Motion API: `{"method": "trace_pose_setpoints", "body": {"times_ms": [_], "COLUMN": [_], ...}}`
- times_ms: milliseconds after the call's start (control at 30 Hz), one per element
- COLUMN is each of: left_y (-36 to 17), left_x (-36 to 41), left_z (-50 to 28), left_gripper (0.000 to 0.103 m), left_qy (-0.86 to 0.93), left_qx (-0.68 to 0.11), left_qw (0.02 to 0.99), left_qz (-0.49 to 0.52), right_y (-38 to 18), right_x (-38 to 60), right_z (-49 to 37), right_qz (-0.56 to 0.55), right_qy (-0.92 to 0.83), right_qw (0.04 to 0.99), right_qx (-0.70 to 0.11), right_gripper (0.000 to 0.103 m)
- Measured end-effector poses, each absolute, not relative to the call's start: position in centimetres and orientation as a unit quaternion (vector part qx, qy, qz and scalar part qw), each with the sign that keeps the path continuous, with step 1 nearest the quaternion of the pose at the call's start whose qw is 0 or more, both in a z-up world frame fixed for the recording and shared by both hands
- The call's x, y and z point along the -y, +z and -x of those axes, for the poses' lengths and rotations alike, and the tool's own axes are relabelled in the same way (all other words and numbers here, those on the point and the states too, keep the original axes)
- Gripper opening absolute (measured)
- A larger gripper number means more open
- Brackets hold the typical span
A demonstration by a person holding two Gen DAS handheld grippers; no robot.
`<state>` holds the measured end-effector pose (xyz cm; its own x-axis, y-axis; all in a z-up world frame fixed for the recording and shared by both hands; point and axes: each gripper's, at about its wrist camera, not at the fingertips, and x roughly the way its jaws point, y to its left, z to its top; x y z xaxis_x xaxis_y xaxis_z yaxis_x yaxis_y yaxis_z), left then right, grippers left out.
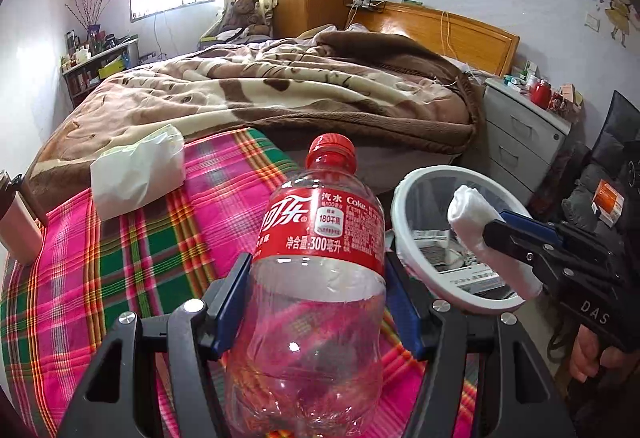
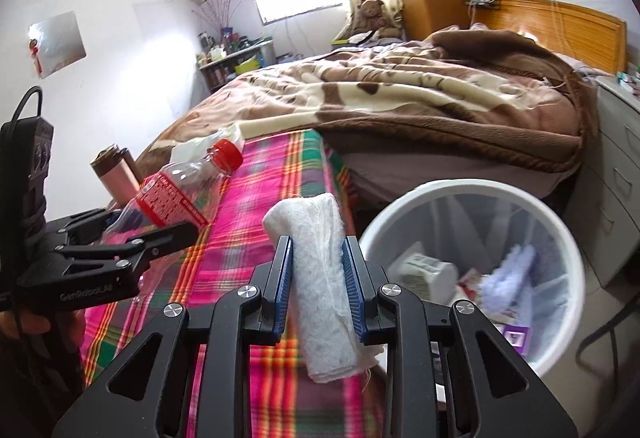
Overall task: Collect trash
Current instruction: 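Carry the bottle and white cloth over the wastebasket with both tools, then open both tools to drop the bottle and cloth into the wastebasket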
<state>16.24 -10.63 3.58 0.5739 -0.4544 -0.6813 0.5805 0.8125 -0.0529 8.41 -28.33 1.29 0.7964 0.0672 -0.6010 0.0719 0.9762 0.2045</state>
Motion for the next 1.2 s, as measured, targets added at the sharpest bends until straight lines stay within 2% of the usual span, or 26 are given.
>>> {"method": "trace_pose_setpoints", "body": {"times_ms": [600, 1200], "left_y": [2.4, -0.6], "left_x": [20.5, 28.0], "left_z": [-13.0, -13.4], "left_gripper": [0.066, 0.066], "left_qy": [-0.357, -0.361], "left_qx": [-0.362, -0.394], "left_qw": [0.857, 0.84], "left_qz": [-0.091, -0.091], "right_y": [0.7, -2.0], "right_x": [35.9, 40.3], "right_z": [-6.6, -7.1], "right_qz": [-0.139, -0.163], "right_qy": [-0.102, -0.13], "right_qw": [0.934, 0.918], "right_qx": [-0.313, -0.337], "right_gripper": [0.026, 0.028]}}
